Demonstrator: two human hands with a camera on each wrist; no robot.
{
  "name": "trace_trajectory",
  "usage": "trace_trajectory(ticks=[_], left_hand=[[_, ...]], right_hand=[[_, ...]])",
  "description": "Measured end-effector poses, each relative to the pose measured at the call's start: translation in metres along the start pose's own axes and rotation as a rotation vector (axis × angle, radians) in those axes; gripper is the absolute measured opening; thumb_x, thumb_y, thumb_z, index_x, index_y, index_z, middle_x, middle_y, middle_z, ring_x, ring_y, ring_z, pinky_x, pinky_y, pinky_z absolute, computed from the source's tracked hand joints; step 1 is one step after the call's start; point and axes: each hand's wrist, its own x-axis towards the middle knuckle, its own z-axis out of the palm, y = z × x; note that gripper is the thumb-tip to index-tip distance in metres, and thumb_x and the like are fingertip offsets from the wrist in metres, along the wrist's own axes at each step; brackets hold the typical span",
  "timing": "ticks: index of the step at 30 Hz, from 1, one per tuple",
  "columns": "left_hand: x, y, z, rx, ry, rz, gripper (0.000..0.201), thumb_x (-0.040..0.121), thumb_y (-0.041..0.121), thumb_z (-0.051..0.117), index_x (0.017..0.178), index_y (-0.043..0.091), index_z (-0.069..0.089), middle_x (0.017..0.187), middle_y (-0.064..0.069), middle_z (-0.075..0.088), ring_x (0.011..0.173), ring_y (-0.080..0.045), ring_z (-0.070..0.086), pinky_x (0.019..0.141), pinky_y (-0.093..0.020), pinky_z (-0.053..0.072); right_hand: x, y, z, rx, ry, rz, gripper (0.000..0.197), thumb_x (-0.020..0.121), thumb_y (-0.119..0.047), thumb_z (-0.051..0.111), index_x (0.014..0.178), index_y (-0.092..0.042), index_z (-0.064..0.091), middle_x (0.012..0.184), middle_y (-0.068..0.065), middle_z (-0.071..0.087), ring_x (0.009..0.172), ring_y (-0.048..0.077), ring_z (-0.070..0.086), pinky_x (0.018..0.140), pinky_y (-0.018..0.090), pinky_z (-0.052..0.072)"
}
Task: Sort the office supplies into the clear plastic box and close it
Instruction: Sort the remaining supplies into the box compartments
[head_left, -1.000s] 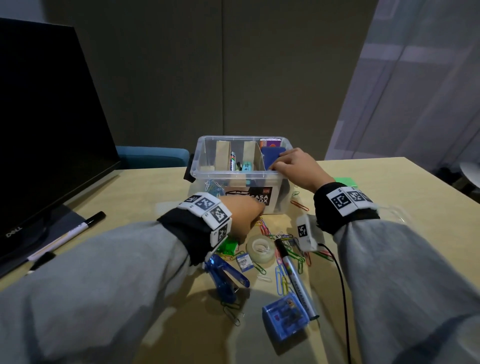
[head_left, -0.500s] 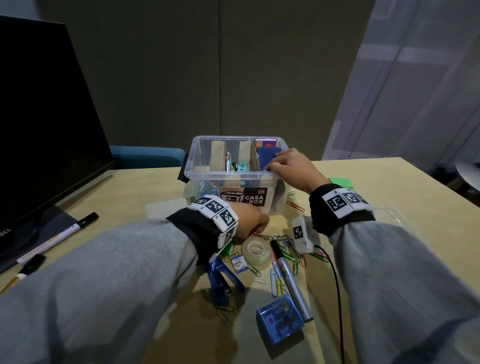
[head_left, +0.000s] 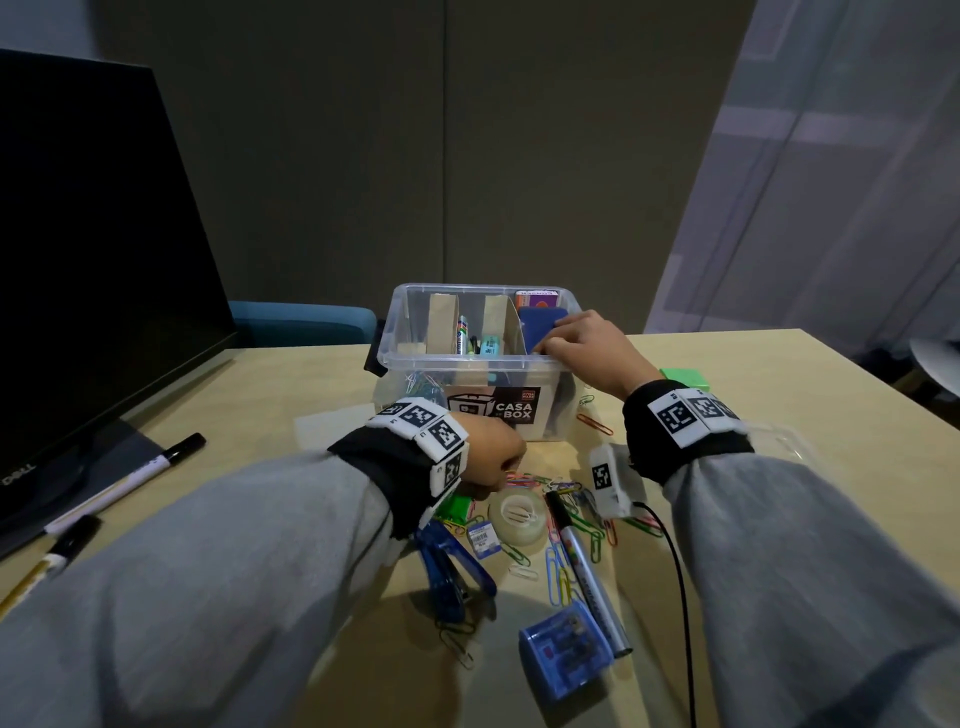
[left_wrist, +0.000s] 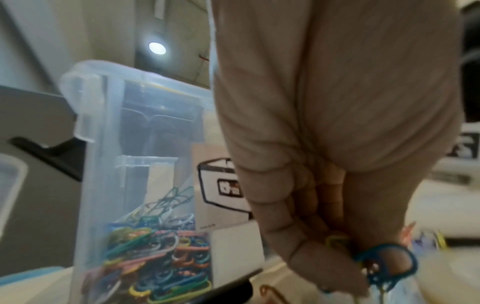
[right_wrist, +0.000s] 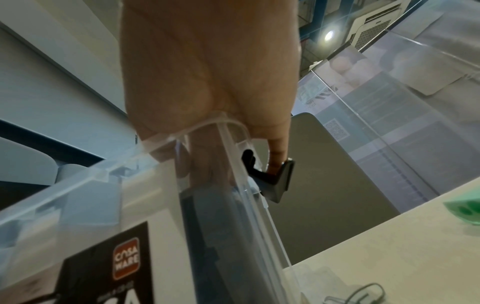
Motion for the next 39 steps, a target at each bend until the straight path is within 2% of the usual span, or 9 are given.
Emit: trace_trajectory(ticks=[9,14,19,21,24,29,33,36,39], left_hand=[[-0.063,-0.043,-0.029,-0.653,0.4,0.087,0.006,0.096,0.022,0.057,0.09,0.022,0.054,0.091,0.003,0.059,0.079,-0.01,0.059,0.071,-0.023,0.048],[-0.075,-0.077,-0.043,-0.962,0.76,-0.114,0.003,0.095,0.015,0.059,0.094,0.012,0.057,0.088,-0.004,0.061,0.073,-0.011,0.061,0.071,-0.026,0.056],[-0.05,-0.091,-0.041,-0.895,0.877,-0.383,0.009,0.093,0.015,0.063,0.095,0.008,0.059,0.086,-0.002,0.062,0.066,-0.008,0.063,0.056,-0.016,0.051],[-0.04,-0.092,-0.038,-0.787,0.877,-0.428,0.011,0.091,0.014,0.066,0.096,0.008,0.058,0.09,-0.004,0.064,0.074,-0.013,0.065,0.068,-0.025,0.055],[-0.033,-0.087,-0.037,-0.649,0.866,-0.45,0.02,0.087,0.019,0.071,0.099,0.014,0.055,0.096,-0.003,0.061,0.085,-0.019,0.061,0.082,-0.037,0.054],[-0.039,-0.063,-0.032,-0.52,1.029,-0.294,0.012,0.09,0.02,0.065,0.089,0.017,0.054,0.088,0.002,0.057,0.076,-0.011,0.055,0.067,-0.022,0.045],[-0.051,-0.04,-0.03,-0.593,0.678,0.024,0.008,0.09,0.021,0.066,0.087,0.021,0.059,0.08,0.005,0.059,0.067,-0.003,0.054,0.06,-0.014,0.045],[-0.042,-0.028,-0.022,-0.426,0.325,0.064,0.008,0.09,0.021,0.066,0.097,0.019,0.063,0.086,0.009,0.063,0.075,-0.001,0.058,0.067,-0.015,0.045],[-0.022,-0.018,-0.013,-0.327,0.256,0.061,0.017,0.091,0.022,0.065,0.108,0.018,0.063,0.1,0.006,0.068,0.091,-0.009,0.063,0.084,-0.03,0.054]], right_hand=[[-0.006,-0.006,-0.004,-0.017,-0.005,0.011,0.03,0.098,-0.025,0.046,0.105,-0.016,0.074,0.123,0.003,0.06,0.123,0.019,0.043,0.099,0.036,0.037],[-0.007,-0.008,-0.004,-0.022,0.003,0.021,0.03,0.099,-0.025,0.047,0.106,-0.015,0.074,0.125,0.003,0.06,0.124,0.018,0.041,0.097,0.034,0.034],[-0.006,-0.006,-0.002,0.003,-0.003,0.036,0.029,0.098,-0.025,0.047,0.103,-0.016,0.074,0.123,0.002,0.059,0.122,0.018,0.044,0.104,0.04,0.039],[-0.007,-0.007,-0.002,-0.007,-0.003,0.034,0.029,0.099,-0.024,0.047,0.105,-0.015,0.074,0.123,0.001,0.058,0.123,0.018,0.042,0.101,0.035,0.037],[-0.007,-0.006,-0.003,0.01,-0.001,0.038,0.028,0.098,-0.025,0.047,0.104,-0.016,0.073,0.123,0.002,0.058,0.123,0.018,0.043,0.101,0.038,0.04],[-0.006,-0.005,-0.001,0.007,0.003,0.037,0.028,0.099,-0.026,0.047,0.103,-0.017,0.074,0.126,0.002,0.058,0.124,0.017,0.042,0.102,0.041,0.04],[-0.006,-0.004,-0.001,-0.002,0.015,0.018,0.029,0.098,-0.026,0.047,0.104,-0.017,0.074,0.126,0.002,0.059,0.123,0.018,0.044,0.103,0.042,0.04],[-0.005,-0.003,0.0,0.037,0.03,0.013,0.028,0.098,-0.026,0.048,0.099,-0.017,0.074,0.117,0.001,0.061,0.116,0.018,0.048,0.099,0.042,0.044],[-0.005,-0.003,-0.001,0.04,0.03,0.02,0.029,0.098,-0.026,0.047,0.102,-0.016,0.074,0.115,-0.001,0.061,0.117,0.016,0.046,0.097,0.036,0.042]])
